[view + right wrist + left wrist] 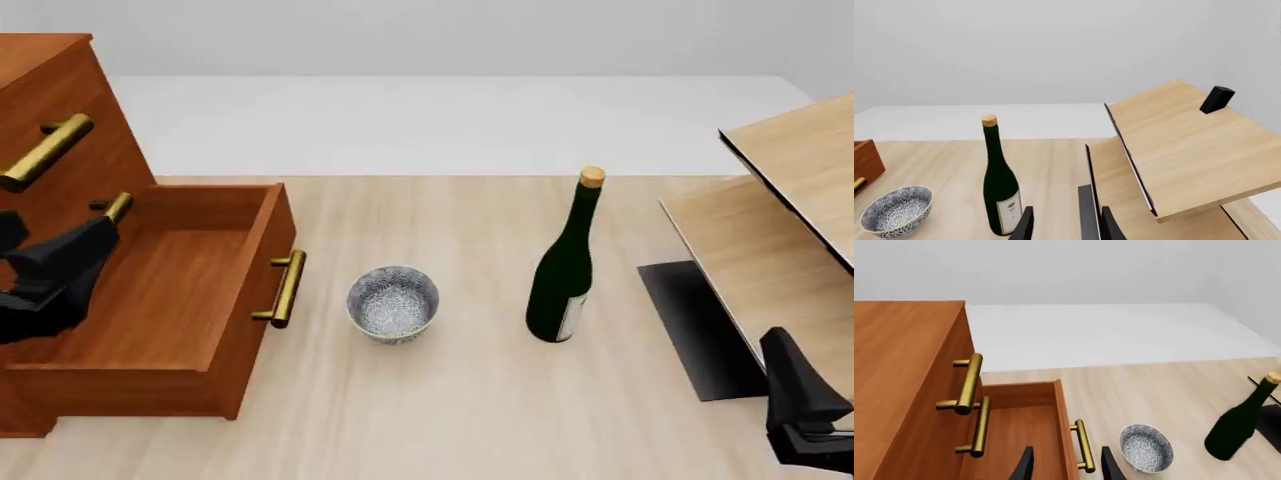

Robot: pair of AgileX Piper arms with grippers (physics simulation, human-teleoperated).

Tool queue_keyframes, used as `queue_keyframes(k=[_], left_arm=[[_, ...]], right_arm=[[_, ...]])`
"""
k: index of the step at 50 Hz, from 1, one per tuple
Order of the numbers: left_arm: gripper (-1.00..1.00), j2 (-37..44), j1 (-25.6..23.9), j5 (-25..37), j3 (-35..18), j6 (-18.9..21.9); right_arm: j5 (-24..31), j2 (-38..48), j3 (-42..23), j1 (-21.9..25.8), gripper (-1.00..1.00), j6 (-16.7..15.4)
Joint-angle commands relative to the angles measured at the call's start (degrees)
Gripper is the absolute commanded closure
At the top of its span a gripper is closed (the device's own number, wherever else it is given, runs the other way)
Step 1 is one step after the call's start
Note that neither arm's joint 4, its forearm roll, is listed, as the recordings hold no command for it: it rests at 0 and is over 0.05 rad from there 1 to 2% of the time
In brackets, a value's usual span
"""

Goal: Close the bottom drawer of the cabinet and open the top drawer.

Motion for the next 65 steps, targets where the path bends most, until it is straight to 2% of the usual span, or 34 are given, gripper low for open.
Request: queue_keyframes(k=[1,5,8,10,13,17,19,23,24,28,33,34,36,49,52,65], left_arm=[[-1.0,8.9,-3.1,3.8,-5.9,-0.8],[-1.0,10.7,-3.5,4.4,-6.8,-0.9],[-1.0,12.7,-5.6,4.7,-7.3,-2.1],[-1.0,13.0,-4.7,5.2,-7.6,1.4],[-1.0,15.5,-6.6,5.1,-7.8,-1.2],[-1.0,16.7,-8.7,5.5,-8.9,-2.4],[-1.0,17.5,-10.4,5.6,-9.4,-4.9],[-1.0,18.1,-10.7,6.3,-10.4,-4.2],[-1.0,19.0,-11.9,6.1,-10.5,-6.8],[-1.0,19.9,-13.2,6.5,-11.0,-7.3],[-1.0,22.1,-16.7,6.4,-11.6,-11.2],[-1.0,22.1,-16.7,6.5,-11.7,-10.9],[-1.0,23.2,-17.9,6.2,-11.3,-13.6],[-1.0,26.7,-20.7,3.8,-9.4,-17.2],[-1.0,27.9,-19.2,4.3,-8.9,-15.3],[-1.0,31.0,-22.1,1.5,-6.0,-16.9]], right_arm=[[-0.2,0.2,0.0,-0.2,-1.0,0.2],[-0.2,0.2,0.0,-0.2,-1.0,0.2],[-0.1,0.1,0.0,-0.2,-1.0,0.2],[-0.2,0.2,0.0,-0.2,-1.0,0.2],[-0.4,0.4,0.1,-0.3,-1.0,0.2],[-0.6,0.6,0.1,-0.3,-1.0,0.1],[-0.8,0.8,0.0,-0.4,-1.0,0.2],[-1.1,1.1,0.1,-0.5,-1.0,0.0],[-1.1,1.1,0.1,-0.5,-1.0,0.0],[-1.1,1.0,0.0,-0.5,-1.0,-0.1],[-1.4,1.3,0.0,-0.7,-1.0,-0.2],[-1.4,1.3,0.0,-0.7,-1.0,-0.2],[-1.4,1.3,0.0,-0.7,-1.0,-0.2],[-0.9,0.8,0.1,-0.8,-1.0,-0.2],[-0.9,0.8,0.1,-0.8,-1.0,-0.2],[-0.6,0.6,0.1,-0.8,-1.0,-0.1]])
